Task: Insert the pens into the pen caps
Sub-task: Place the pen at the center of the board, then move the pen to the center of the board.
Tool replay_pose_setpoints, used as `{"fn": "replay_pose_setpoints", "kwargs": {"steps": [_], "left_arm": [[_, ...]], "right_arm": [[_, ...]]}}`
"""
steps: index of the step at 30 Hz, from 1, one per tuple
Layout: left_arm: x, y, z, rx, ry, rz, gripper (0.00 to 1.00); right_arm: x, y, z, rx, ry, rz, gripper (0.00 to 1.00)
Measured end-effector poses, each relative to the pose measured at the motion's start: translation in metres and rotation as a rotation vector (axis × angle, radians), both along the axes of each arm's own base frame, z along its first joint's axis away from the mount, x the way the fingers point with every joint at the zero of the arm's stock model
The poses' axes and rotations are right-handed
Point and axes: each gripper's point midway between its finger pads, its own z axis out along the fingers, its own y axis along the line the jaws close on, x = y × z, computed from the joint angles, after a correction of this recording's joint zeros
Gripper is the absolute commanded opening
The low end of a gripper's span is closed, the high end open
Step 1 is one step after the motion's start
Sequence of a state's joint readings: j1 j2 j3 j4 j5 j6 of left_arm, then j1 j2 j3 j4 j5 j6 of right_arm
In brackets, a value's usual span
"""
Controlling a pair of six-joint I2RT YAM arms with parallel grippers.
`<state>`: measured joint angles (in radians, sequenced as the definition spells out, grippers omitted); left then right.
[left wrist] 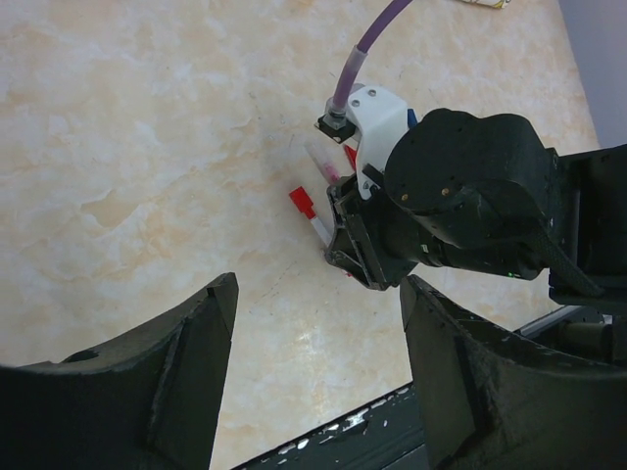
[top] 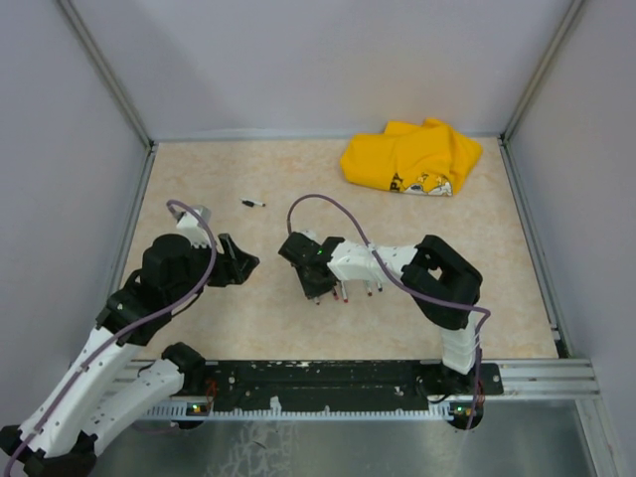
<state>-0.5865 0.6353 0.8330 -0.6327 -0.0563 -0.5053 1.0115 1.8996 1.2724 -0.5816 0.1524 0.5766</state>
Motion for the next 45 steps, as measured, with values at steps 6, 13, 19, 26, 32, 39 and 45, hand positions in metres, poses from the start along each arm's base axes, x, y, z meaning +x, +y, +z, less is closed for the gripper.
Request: {"fn": "replay_pose_setpoints", "kwargs": {"steps": [6, 13, 19, 26, 32, 39, 45], "left_arm": [[0.006, 0.001, -0.009, 0.028, 0.029, 0.023, 0.73], [0.019, 0.008, -0.025, 0.091, 0.07, 0.093, 0.72], [0.046, 0.013, -0.043, 0.172, 0.119, 0.203, 0.72], [0.104, 0.017, -0.05, 0.238, 0.12, 0.357, 0.73], [0.158, 0.026, -0.077, 0.243, 0.174, 0.498, 0.75], [0.224, 0.035, -0.118, 0.248, 0.259, 0.619, 0.76], [0.27, 0.046, -0.15, 0.236, 0.315, 0.703, 0.76]], "right_arm": [[0.0, 0.0, 0.002, 0.002, -0.003, 0.006, 0.3], [0.003, 0.008, 0.062, 0.163, -0.098, 0.023, 0.3], [-0.01, -0.01, 0.13, 0.368, -0.222, 0.021, 0.3], [-0.034, -0.052, 0.11, 0.349, -0.202, -0.014, 0.31], [-0.048, -0.078, 0.11, 0.361, -0.21, -0.045, 0.31], [-0.06, -0.1, 0.113, 0.409, -0.226, -0.092, 0.31], [-0.069, -0.115, 0.109, 0.431, -0.22, -0.129, 0.31]]}}
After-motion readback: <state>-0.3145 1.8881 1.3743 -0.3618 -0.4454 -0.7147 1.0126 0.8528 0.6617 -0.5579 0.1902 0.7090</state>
